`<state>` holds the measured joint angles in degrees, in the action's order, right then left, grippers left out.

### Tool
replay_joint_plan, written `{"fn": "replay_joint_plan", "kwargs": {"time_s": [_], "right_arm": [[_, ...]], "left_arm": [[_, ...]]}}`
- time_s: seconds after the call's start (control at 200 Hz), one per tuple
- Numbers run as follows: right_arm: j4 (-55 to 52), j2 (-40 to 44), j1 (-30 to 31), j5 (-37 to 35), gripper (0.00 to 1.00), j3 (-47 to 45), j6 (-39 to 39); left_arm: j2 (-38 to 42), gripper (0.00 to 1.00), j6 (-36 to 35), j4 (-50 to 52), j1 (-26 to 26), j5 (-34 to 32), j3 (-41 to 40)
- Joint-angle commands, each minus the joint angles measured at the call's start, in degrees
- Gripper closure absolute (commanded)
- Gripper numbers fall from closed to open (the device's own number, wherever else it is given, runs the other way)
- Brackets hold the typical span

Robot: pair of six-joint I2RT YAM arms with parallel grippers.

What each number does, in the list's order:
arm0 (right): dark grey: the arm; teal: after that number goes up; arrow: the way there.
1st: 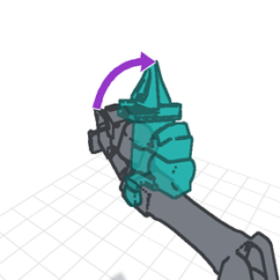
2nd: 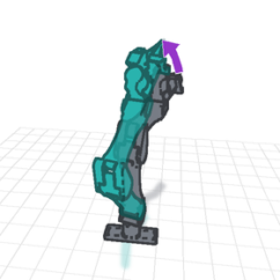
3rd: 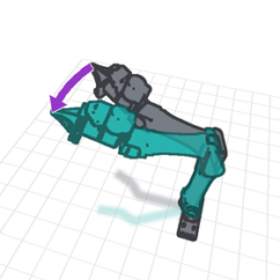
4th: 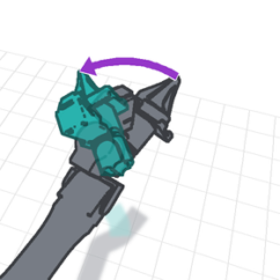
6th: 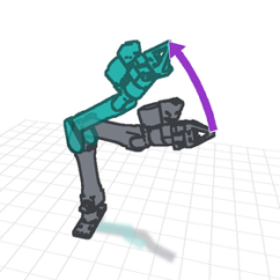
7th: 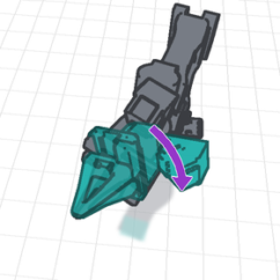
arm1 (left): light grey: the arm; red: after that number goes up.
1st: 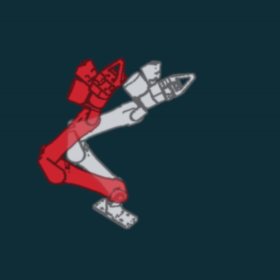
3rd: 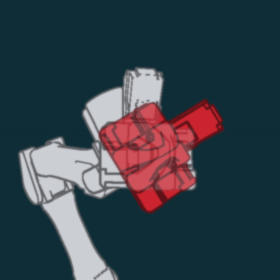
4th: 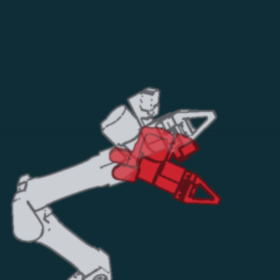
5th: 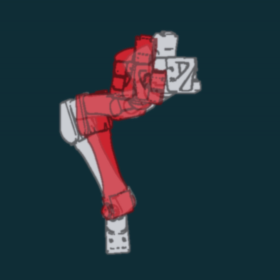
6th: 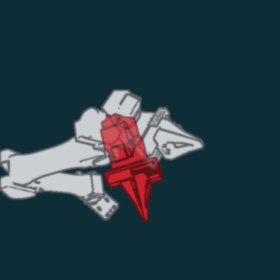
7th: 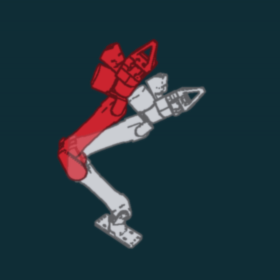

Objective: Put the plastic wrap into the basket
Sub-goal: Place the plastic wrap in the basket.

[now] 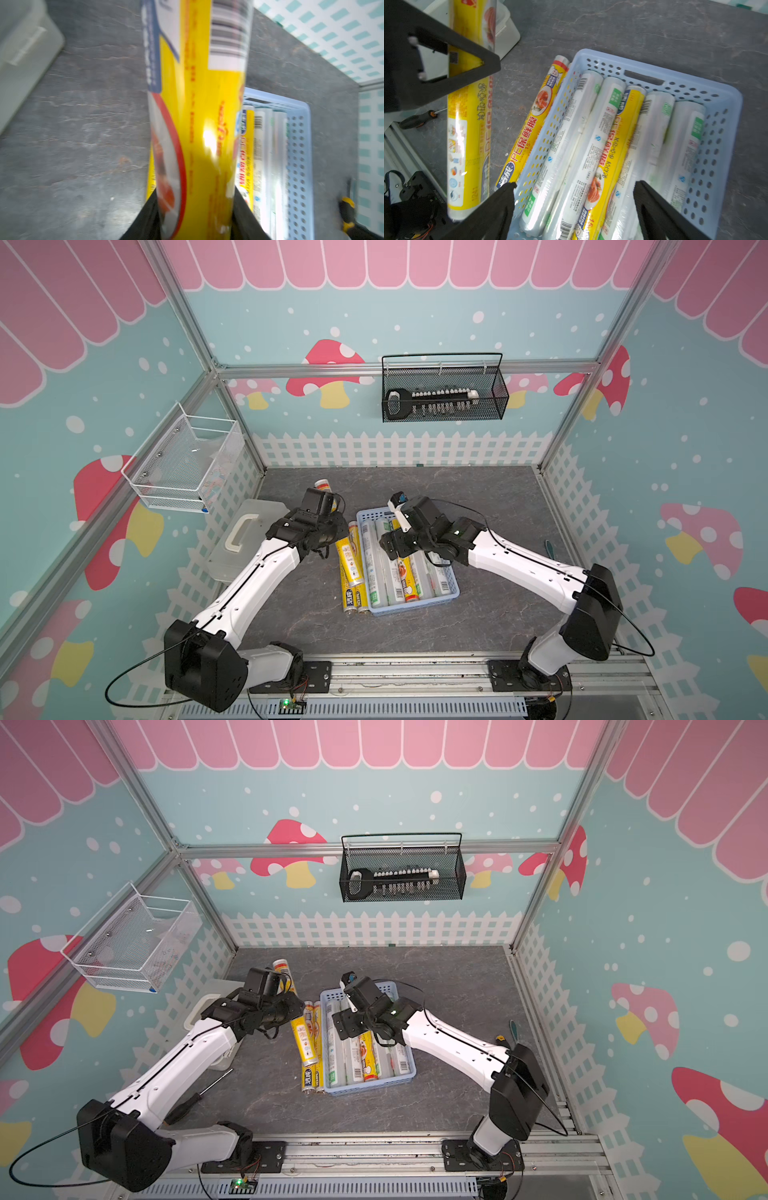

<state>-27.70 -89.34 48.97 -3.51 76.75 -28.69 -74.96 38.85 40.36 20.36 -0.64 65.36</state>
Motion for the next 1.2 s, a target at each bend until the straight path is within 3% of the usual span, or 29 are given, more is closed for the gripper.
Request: {"fn": "replay_joint_plan", "kwargs": {"time_s": [0.0, 0.17, 0.49, 1.196], "right_arm": [[2.0, 3.9, -3.2, -0.9, 0.08, -4.8, -4.1], [4.2, 9.0, -9.9, 4.2, 0.08, -13.1, -8.1], [4.9, 14.0, -16.1, 7.7, 0.06, -21.6, -11.3], [5.9, 15.6, -18.2, 7.3, 0.06, -25.0, -12.1]], "left_arm": [[-4.4, 0.75, 3.6, -4.6, 4.4, 4.2, 3.9], [-13.5, 0.75, 6.8, -8.7, 10.7, 8.5, 8.9], [-25.8, 0.76, 9.9, -10.7, 17.9, 8.2, 16.4], [-36.3, 0.68, 16.0, -12.1, 21.2, 13.3, 19.9]]}}
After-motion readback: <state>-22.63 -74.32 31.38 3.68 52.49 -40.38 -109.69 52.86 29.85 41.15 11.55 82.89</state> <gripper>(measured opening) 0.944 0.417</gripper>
